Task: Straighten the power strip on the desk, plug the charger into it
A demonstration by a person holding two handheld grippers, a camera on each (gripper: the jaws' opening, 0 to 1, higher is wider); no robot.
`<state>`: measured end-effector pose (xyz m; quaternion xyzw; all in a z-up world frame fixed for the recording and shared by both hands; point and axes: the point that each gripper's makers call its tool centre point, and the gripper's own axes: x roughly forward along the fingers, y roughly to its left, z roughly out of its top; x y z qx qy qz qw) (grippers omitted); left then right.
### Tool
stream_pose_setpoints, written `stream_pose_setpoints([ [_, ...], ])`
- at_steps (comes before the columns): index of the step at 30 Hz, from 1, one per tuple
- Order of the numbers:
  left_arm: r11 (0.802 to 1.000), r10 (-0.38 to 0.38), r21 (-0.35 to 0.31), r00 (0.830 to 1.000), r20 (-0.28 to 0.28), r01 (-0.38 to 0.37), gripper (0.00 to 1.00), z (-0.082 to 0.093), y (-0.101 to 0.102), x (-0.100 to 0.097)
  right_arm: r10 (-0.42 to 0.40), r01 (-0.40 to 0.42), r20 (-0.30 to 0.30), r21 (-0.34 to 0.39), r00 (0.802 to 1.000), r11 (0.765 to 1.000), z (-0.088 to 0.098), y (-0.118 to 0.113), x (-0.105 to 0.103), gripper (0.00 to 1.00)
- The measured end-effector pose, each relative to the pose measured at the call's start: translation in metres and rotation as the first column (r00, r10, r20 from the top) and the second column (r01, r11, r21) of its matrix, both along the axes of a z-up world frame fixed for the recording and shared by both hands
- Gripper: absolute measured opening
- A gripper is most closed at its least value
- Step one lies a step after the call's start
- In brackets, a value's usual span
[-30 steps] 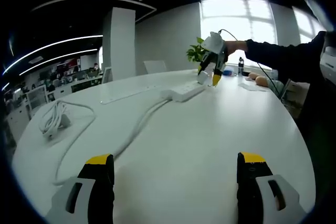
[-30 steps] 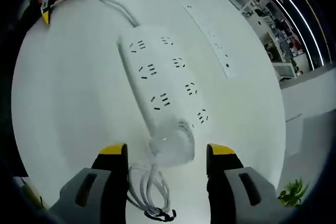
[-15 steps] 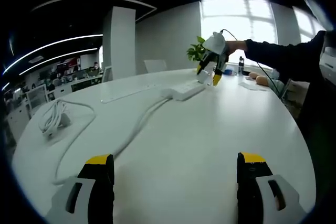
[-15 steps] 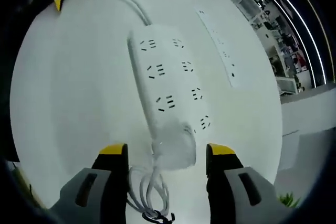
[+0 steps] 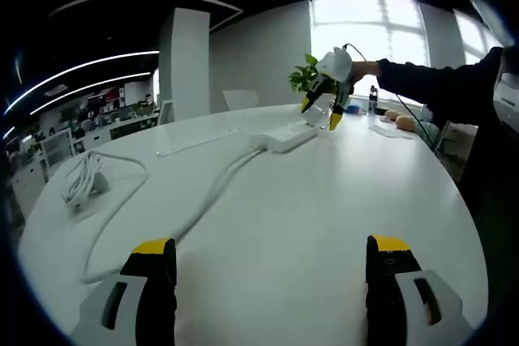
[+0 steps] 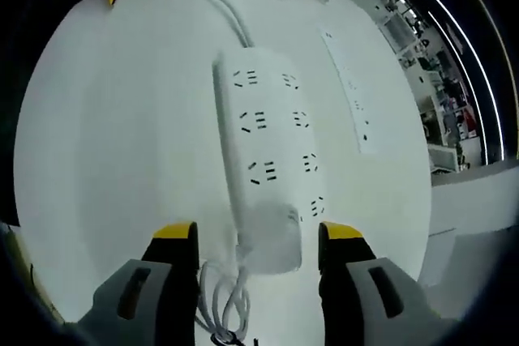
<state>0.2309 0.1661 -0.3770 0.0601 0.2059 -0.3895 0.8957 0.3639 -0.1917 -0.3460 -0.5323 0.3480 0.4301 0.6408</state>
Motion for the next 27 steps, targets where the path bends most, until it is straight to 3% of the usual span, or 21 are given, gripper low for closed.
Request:
stream_pose_setpoints([
  [13,1.0,0.007,0.0,1.0,-0.008,-0.007,0.99,-0.0018,0.0005,0.001,0.103,-0.102,0.062,-0.031,0.993,0.994,0.0022,0.0049,0.0029,0.49],
  [24,1.0,0.019,0.003,1.0,-0.017,-0.019,0.99,-0.0042,0.0011,0.0019,0.151,-0.147,0.089,-0.049,0.985,0.988,0.0001,0.0072,0.007,0.43],
  [27,1.0,0.024,0.001,1.0,-0.017,-0.024,0.99,-0.004,0.0026,0.0033,0.151,-0.147,0.096,-0.047,0.984,0.988,0.0011,0.0068,0.0069,0.37],
])
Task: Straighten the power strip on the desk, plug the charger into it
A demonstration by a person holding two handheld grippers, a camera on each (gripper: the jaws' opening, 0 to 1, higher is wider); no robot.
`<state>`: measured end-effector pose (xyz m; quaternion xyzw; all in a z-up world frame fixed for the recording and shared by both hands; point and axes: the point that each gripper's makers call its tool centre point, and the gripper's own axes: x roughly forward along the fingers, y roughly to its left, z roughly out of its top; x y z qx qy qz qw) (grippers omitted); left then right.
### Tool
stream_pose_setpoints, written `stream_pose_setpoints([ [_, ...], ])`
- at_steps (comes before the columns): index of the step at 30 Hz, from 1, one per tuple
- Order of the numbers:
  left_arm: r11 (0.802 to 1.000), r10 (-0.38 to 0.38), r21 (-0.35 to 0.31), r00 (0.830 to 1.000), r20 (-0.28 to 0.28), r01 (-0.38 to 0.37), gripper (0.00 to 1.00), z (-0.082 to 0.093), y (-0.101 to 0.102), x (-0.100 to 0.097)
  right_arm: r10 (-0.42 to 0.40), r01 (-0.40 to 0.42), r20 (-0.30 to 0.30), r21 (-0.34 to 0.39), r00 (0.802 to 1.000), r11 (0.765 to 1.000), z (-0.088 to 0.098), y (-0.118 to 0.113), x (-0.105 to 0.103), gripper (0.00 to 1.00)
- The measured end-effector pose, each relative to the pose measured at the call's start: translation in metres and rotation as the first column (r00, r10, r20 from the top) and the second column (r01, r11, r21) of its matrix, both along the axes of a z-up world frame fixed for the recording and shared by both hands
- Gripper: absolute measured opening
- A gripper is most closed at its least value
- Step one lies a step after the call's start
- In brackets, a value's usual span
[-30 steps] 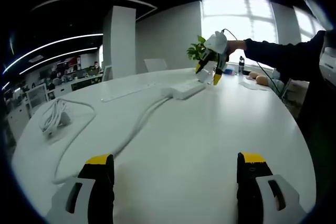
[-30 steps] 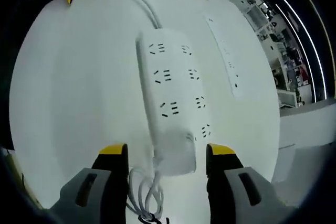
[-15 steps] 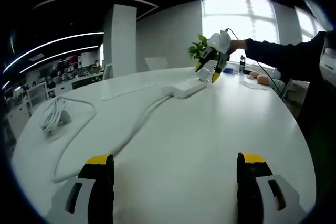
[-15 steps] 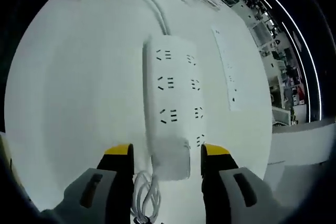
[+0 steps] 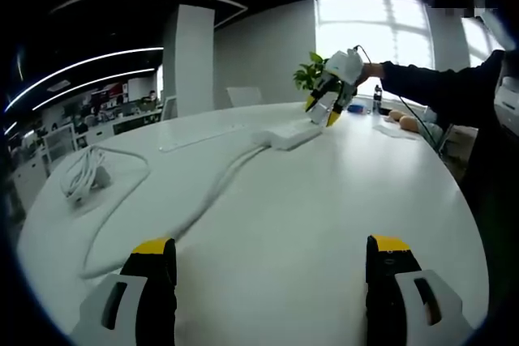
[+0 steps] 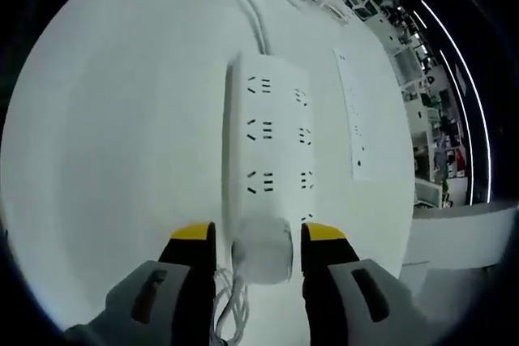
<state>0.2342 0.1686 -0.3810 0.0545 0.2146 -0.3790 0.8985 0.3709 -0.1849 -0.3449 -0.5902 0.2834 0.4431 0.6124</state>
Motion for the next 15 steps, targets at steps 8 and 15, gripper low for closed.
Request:
stream_pose_setpoints([
  [8,1.0,0.004,0.001,1.0,-0.003,-0.004,0.99,-0.0004,-0.0002,0.0007,0.018,-0.018,0.02,-0.002,1.0,1.0,0.0015,-0.0009,0.0025,0.35],
  [15,1.0,0.005,0.003,1.0,-0.006,-0.005,0.99,-0.0015,0.0003,0.0014,0.025,-0.025,0.028,-0.004,0.999,1.0,0.0006,-0.0009,0.0033,0.29],
])
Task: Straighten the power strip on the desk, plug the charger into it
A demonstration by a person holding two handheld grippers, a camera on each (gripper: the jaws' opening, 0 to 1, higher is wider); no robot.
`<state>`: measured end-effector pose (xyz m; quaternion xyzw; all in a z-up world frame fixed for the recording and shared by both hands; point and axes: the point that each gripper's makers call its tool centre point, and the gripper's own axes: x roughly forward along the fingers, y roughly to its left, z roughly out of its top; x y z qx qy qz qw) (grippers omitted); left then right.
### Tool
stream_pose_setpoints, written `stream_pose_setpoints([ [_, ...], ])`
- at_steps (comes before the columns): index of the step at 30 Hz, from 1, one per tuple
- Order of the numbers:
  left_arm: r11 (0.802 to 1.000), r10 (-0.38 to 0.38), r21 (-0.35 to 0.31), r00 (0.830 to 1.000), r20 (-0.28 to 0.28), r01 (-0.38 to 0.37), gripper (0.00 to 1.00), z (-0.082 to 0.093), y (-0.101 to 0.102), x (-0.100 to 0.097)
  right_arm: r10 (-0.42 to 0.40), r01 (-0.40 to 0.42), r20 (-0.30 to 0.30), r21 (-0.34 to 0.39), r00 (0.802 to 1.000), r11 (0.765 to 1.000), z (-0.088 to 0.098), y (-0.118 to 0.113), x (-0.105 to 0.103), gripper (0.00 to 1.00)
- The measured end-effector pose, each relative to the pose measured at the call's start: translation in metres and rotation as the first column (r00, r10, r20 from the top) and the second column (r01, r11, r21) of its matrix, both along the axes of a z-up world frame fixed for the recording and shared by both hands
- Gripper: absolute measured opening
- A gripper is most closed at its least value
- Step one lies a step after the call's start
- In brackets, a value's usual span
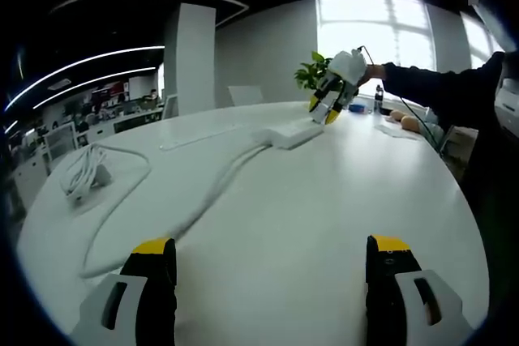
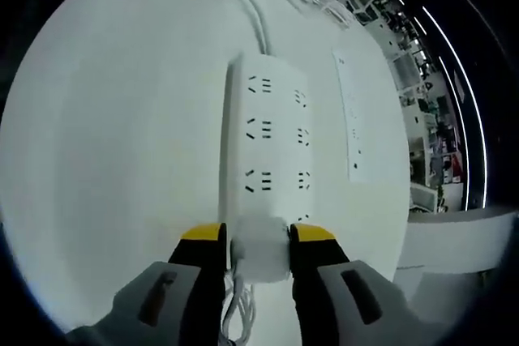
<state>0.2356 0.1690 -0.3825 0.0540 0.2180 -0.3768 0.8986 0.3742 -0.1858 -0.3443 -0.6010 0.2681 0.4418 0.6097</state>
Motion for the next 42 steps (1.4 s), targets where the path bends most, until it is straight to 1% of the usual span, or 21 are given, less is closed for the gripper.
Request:
stream_pose_setpoints([
  [6,1.0,-0.002,0.003,1.0,-0.003,0.002,0.99,-0.0018,-0.0023,-0.0017,0.0,0.0,0.009,0.002,1.0,1.0,0.0005,-0.0001,0.0012,0.28],
  [17,1.0,-0.002,0.001,1.0,0.0,0.002,0.99,-0.0011,-0.0024,-0.0006,-0.003,0.003,-0.004,0.001,1.0,1.0,0.0006,0.0001,0.0018,0.27],
  [28,1.0,0.001,0.0,1.0,0.001,-0.001,0.99,-0.0012,-0.0004,0.0012,-0.018,0.017,-0.065,-0.017,0.998,1.0,0.0007,0.0006,0.0033,0.27],
  [32,1.0,0.002,-0.003,1.0,0.003,-0.002,0.99,-0.0004,-0.0005,0.0017,-0.017,0.016,-0.093,-0.013,0.996,1.0,0.001,0.0002,0.0036,0.27],
  [36,1.0,-0.001,0.002,1.0,0.001,0.001,0.99,-0.0012,-0.0007,0.0009,-0.017,0.014,-0.127,-0.026,0.992,1.0,0.0007,0.0005,0.0044,0.27],
  [42,1.0,-0.004,0.006,1.0,-0.001,0.004,0.99,-0.0019,-0.0009,0.0007,-0.02,0.016,-0.158,-0.028,0.987,0.999,0.0004,-0.0002,0.0042,0.27],
])
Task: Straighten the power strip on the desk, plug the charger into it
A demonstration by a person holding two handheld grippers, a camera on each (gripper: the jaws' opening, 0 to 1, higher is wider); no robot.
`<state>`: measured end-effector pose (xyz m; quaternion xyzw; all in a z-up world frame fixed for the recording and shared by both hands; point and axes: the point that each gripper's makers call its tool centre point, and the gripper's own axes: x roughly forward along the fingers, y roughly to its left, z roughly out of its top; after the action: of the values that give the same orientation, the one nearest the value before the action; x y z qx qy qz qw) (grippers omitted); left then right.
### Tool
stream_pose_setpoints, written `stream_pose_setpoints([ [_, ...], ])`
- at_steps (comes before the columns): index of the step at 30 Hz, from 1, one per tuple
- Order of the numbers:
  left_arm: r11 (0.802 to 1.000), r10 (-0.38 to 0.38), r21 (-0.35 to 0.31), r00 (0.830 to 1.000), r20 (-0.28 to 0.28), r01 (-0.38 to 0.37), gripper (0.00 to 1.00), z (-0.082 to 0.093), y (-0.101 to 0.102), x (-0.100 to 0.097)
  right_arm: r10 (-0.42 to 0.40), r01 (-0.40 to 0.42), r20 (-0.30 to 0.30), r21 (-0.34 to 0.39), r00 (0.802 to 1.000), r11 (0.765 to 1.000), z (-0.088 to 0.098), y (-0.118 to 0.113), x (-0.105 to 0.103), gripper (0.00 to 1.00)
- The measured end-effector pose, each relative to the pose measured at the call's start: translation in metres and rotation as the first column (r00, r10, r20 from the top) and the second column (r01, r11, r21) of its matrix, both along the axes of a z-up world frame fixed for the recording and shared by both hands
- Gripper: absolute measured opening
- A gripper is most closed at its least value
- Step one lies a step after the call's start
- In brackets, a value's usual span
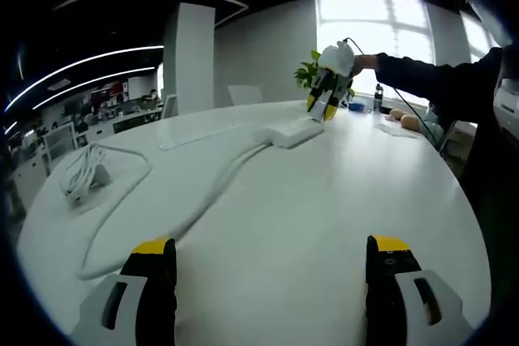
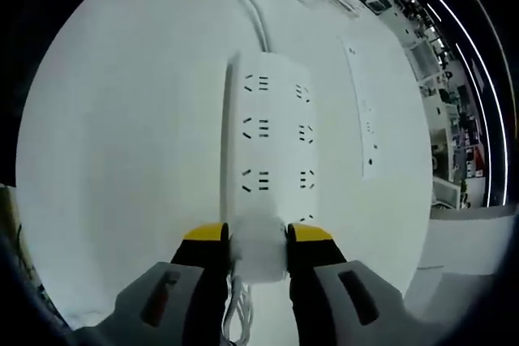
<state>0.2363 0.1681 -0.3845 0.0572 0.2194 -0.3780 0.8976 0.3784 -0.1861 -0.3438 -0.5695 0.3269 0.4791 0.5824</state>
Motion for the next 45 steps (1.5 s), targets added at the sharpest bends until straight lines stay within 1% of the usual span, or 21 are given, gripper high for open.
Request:
stream_pose_setpoints([
  [4,1.0,-0.001,0.0,1.0,0.0,0.001,0.99,0.0007,0.0001,0.0009,0.004,-0.004,-0.023,0.004,1.0,1.0,-0.0002,0.0001,0.0004,0.27],
  [11,1.0,-0.006,0.009,1.0,-0.003,0.006,0.99,-0.0005,-0.0024,-0.0002,0.016,-0.017,-0.063,-0.023,0.998,1.0,-0.0012,0.0009,0.0,0.27],
  [17,1.0,-0.007,0.008,1.0,-0.002,0.007,0.99,0.0,-0.004,0.0006,0.02,-0.022,-0.089,-0.022,0.996,1.0,-0.0008,0.001,-0.0001,0.27],
  [23,1.0,-0.008,0.007,1.0,-0.004,0.008,0.99,0.0003,-0.0055,0.0005,0.025,-0.027,-0.107,-0.021,0.994,0.999,-0.0007,0.0013,-0.0002,0.27],
  [33,1.0,-0.007,0.007,1.0,-0.003,0.007,0.99,0.0005,-0.0041,0.0036,0.061,-0.064,-0.129,-0.017,0.99,0.998,-0.0003,0.0023,0.0003,0.26],
  [38,1.0,-0.007,0.002,1.0,0.0,0.007,0.99,0.001,-0.0058,0.0045,0.053,-0.056,-0.151,-0.016,0.987,0.998,-0.0006,0.0043,0.0014,0.25],
  [41,1.0,-0.009,0.001,1.0,0.0,0.009,0.99,0.0007,-0.0062,0.0047,0.04,-0.042,-0.153,-0.007,0.987,0.999,-0.0008,0.0052,0.0017,0.25],
  [45,1.0,-0.015,0.003,1.0,0.0,0.015,0.99,-0.0002,-0.0068,0.0043,0.005,0.0,-0.141,0.032,0.99,0.999,-0.0004,0.0048,0.002,0.25],
])
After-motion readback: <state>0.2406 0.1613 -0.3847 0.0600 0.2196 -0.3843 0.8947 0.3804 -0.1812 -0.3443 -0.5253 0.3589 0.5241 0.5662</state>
